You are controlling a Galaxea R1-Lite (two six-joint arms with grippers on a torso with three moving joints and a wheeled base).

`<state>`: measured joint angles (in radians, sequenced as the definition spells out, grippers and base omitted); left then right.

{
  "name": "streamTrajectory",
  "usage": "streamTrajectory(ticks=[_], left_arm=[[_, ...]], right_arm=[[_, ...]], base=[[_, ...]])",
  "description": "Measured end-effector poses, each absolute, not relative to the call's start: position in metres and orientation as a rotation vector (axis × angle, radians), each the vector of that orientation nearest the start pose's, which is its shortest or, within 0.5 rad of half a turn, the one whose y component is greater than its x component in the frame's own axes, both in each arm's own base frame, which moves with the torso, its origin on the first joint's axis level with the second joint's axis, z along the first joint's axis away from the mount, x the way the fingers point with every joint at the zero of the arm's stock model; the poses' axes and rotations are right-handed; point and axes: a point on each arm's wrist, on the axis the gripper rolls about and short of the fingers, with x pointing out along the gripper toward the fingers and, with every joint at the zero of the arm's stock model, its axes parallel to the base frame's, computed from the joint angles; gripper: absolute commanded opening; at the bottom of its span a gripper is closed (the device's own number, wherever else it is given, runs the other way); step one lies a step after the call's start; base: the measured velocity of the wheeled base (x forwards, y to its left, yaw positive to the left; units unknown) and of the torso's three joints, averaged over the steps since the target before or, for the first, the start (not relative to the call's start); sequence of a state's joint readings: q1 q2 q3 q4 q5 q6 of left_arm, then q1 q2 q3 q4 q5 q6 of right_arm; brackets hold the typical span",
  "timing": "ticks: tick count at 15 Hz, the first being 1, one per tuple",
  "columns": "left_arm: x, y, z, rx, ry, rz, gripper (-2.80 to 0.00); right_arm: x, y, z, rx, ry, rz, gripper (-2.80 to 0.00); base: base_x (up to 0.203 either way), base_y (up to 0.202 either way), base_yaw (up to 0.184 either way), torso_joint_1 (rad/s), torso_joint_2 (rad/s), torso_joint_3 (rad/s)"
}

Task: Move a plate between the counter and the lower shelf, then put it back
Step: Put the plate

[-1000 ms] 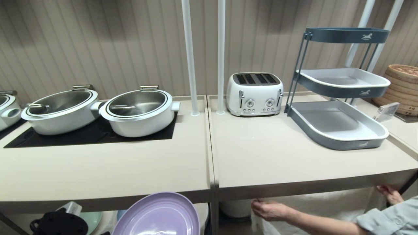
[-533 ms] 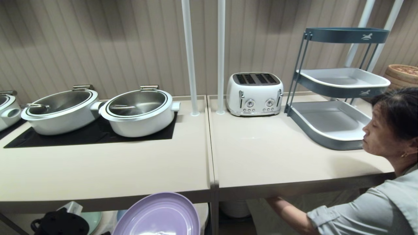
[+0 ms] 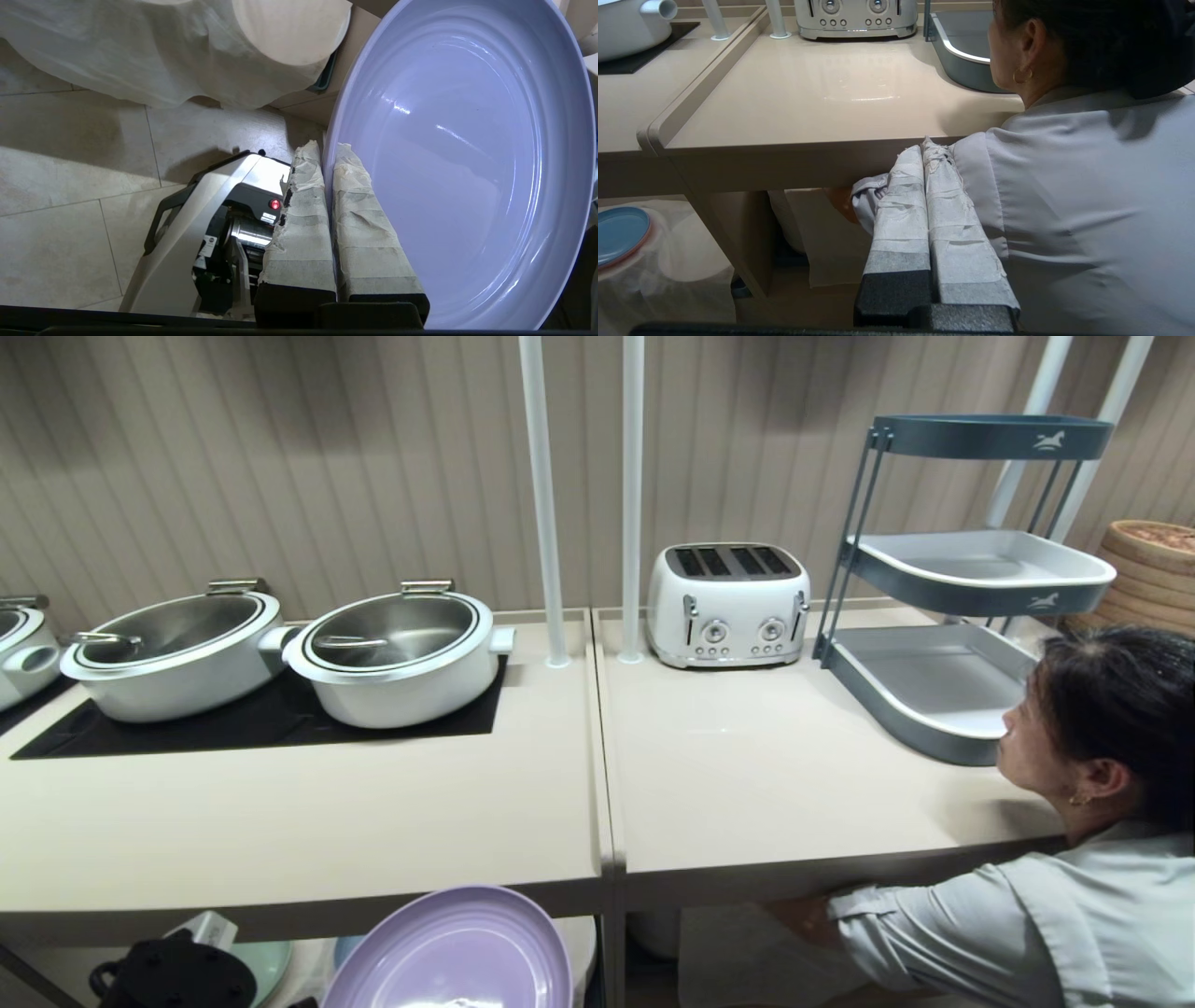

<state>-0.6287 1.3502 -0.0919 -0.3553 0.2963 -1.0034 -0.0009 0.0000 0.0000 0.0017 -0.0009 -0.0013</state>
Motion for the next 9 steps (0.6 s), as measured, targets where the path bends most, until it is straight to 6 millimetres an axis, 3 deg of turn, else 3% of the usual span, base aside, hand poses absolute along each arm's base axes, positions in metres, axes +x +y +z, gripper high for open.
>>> streamTrajectory(ticks=[9], left_arm=[[0.103, -0.0668, 0.0697, -0.536, 0.867, 0.121, -2.8]], right_arm=[[-0.0228, 0.0, 0.0753, -0.001, 0.002, -0.001, -2.8]], base=[[0.0, 0.0, 0.0, 0.0, 0.0, 0.0]])
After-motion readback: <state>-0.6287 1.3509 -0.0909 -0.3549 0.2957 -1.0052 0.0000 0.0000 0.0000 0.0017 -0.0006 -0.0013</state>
